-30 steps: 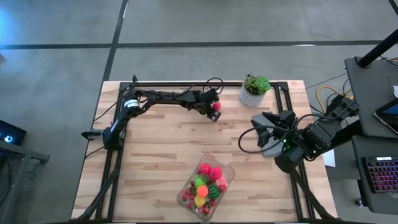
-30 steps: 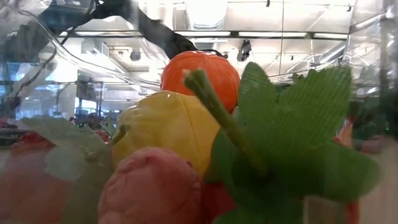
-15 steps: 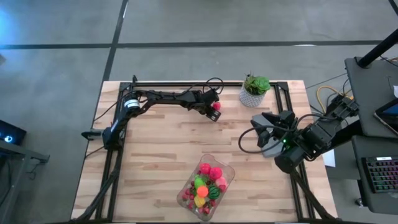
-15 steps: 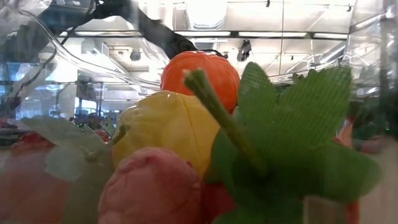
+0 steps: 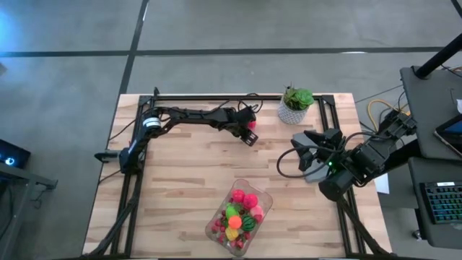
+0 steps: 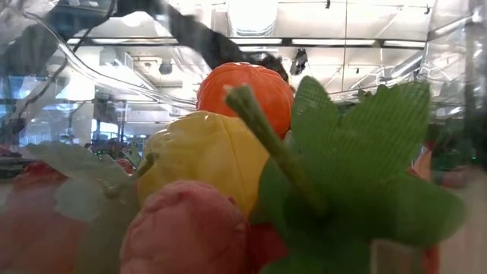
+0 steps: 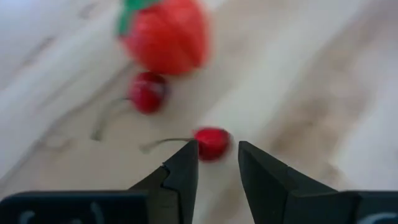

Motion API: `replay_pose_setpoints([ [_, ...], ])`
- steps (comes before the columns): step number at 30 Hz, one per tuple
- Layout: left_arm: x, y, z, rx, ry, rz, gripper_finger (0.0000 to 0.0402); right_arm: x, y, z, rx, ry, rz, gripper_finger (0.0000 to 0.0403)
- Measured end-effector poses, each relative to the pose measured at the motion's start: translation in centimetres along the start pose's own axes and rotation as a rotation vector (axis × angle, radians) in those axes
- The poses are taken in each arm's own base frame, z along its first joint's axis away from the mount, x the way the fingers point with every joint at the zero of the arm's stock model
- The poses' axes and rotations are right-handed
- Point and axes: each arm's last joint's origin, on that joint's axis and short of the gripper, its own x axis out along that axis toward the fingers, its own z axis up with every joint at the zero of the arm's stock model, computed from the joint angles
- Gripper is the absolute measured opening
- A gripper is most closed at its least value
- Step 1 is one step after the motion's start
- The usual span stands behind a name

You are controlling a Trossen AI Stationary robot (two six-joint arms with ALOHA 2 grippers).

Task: Pick and placing Produce into tupperware
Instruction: Put the red cherry into the transparent basket

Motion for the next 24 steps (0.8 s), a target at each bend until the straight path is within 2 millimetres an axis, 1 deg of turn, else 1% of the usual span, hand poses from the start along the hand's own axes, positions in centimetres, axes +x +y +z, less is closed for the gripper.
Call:
replay_pose_setpoints([
  [3,-1.7,-1.4,0.0,0.022,-0.001,-0.077,0.0099,0.0,0.0,0.0,0.0,0.0,0.0,0.0311],
  [6,-3.9,-3.3,-0.2,0.055,-0.008,-0.172,0.0099,0.0,0.0,0.0,0.003,0.0,0.0,0.031],
  [8,-6.0,-4.6,-0.5,0.086,-0.024,-0.221,0.0099,0.0,0.0,0.0,0.003,0.0,0.0,0.0308],
  [10,-8.0,-5.9,-0.8,0.116,-0.066,-0.237,0.0099,0.0,0.0,0.0,0.004,0.0,0.001,0.0305],
  [12,-9.6,-6.5,-1.3,0.141,-0.123,-0.173,0.0099,0.0,0.0,0.0,0.003,0.0,0.0,0.0304],
  [14,-10.0,-6.7,-1.5,0.173,-0.179,-0.076,0.0099,0.0,0.0,0.0,0.005,0.0,0.001,0.0304],
  [16,-10.0,-6.2,-1.7,0.176,-0.167,0.005,0.0099,0.0,0.0,0.0,0.002,0.0,0.001,0.0306],
  [19,-9.6,-5.4,-1.8,0.17,-0.132,0.041,0.0099,0.0,0.0,0.0,0.003,0.0,0.001,0.031],
  [21,-9.2,-4.9,-2.2,0.172,-0.092,0.06,0.0099,0.0,0.0,0.0,0.004,0.0,0.001,0.0311],
  [24,-8.2,-4.7,-2.8,0.178,-0.052,0.07,0.0099,0.0,0.0,0.0,0.003,0.0,0.002,0.0308],
])
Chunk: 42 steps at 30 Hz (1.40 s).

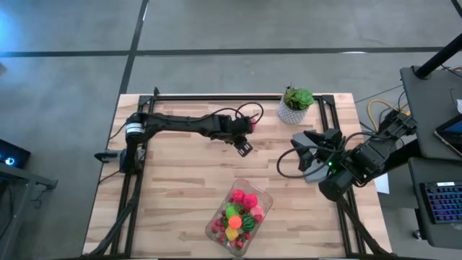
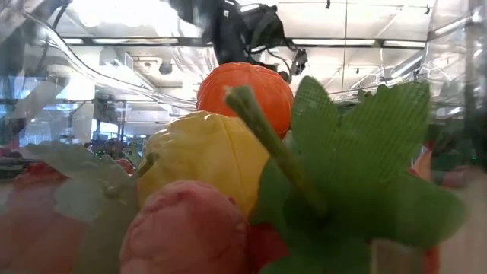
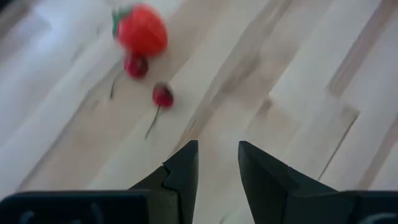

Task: Pick and placing Produce into tupperware
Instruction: Put the red cherry into the transparent basket

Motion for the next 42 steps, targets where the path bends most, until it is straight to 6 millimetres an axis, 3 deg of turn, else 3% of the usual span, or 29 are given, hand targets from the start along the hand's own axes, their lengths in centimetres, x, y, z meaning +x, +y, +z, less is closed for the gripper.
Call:
replay_pose_setpoints([
  [5,0.2,0.1,-0.2,-0.007,-0.003,-0.002,0.0099,0.0,0.0,0.0,0.0,0.0,0.0,0.0304],
  [12,2.1,2.4,0.3,-0.139,0.011,0.056,0.011,0.0,0.0,0.0,0.0,0.0,0.0,0.031],
  [20,5.3,3.2,-0.2,-0.204,0.082,0.008,0.0196,0.0,0.0,0.0,0.001,0.0,0.0,0.0304],
  [26,5.8,3.2,0.1,-0.236,0.043,0.005,0.0241,0.0,0.0,0.0,0.001,0.0,0.0,0.0303],
  [42,8.0,3.2,-0.1,-0.238,0.01,0.003,0.0228,0.0,0.0,0.0,0.002,0.0,0.0,0.0302],
])
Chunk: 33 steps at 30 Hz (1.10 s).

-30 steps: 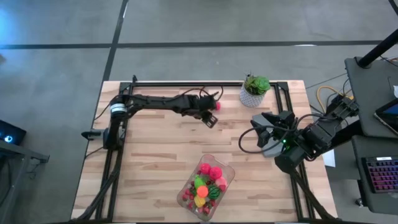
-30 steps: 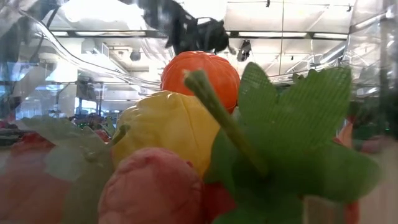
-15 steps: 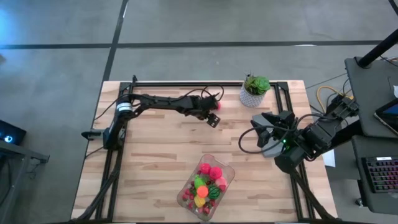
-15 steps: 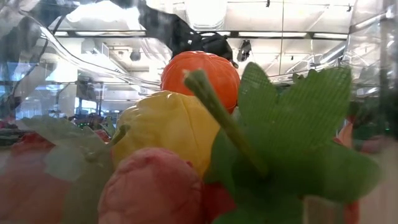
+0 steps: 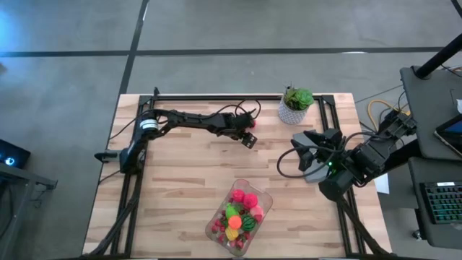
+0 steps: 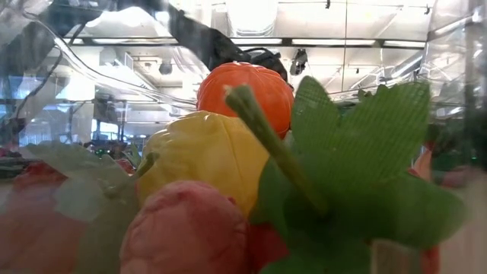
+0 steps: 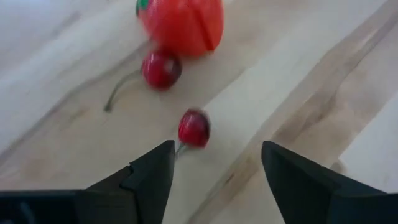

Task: Pick and placing Produce into tupperware
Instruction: Put the red cherry into the transparent basket

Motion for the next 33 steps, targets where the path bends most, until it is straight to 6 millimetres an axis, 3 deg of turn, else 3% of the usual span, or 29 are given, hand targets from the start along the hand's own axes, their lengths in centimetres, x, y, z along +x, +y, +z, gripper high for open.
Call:
replay_pose_setpoints([
  [8,0.07,-0.03,0.45,0.018,-0.065,0.007,0.0163,-0.01,0.0,0.0,-0.003,0.0,0.0,0.0312],
  [12,0.24,0.12,0.29,0.017,-0.065,0.01,0.015,0.0,0.0,0.0,-0.002,0.0,0.0,0.0313],
  [26,0.27,0.59,-0.01,0.019,-0.013,0.027,0.015,0.0,0.0,0.0,-0.001,0.0,0.0,0.0308],
  [33,0.36,0.85,-0.46,0.027,0.023,0.045,0.0192,0.0,0.0,0.0,0.0,0.0,0.0,0.0308],
])
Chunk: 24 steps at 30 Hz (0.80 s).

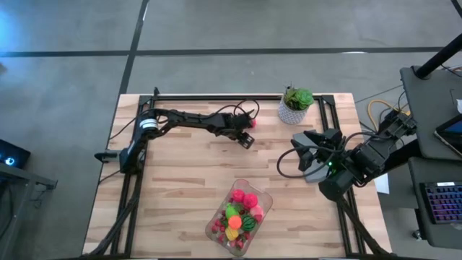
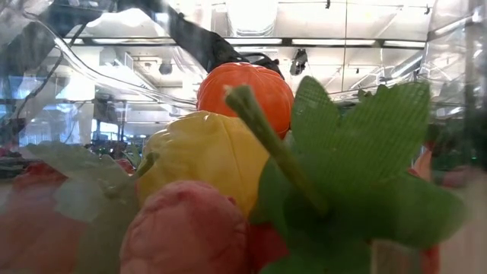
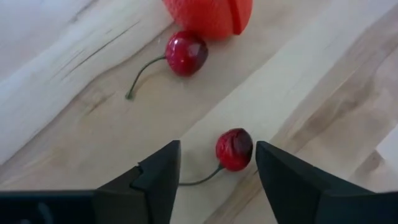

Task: Pick and placing Produce into tupperware
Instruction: Put the red cherry into the transparent basket

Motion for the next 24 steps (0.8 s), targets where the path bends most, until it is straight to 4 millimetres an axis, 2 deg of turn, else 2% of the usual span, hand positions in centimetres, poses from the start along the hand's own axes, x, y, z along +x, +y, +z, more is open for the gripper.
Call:
replay_pose_setpoints([
  [4,0.0,-0.09,0.14,-0.003,-0.015,-0.008,0.0219,0.0,0.0,0.0,-0.001,0.0,0.0,0.0303],
  [8,0.0,-0.22,0.3,-0.006,-0.03,-0.028,0.0224,0.0,0.0,0.0,-0.001,0.0,0.0,0.0302],
  [16,0.14,-0.07,0.03,-0.003,-0.017,-0.021,0.0186,0.0,0.0,0.0,-0.001,0.0,0.0,0.0311],
  [24,0.45,-0.09,-0.12,0.023,-0.011,-0.019,0.0145,0.0,0.0,0.0,0.0,0.0,0.0,0.0303],
])
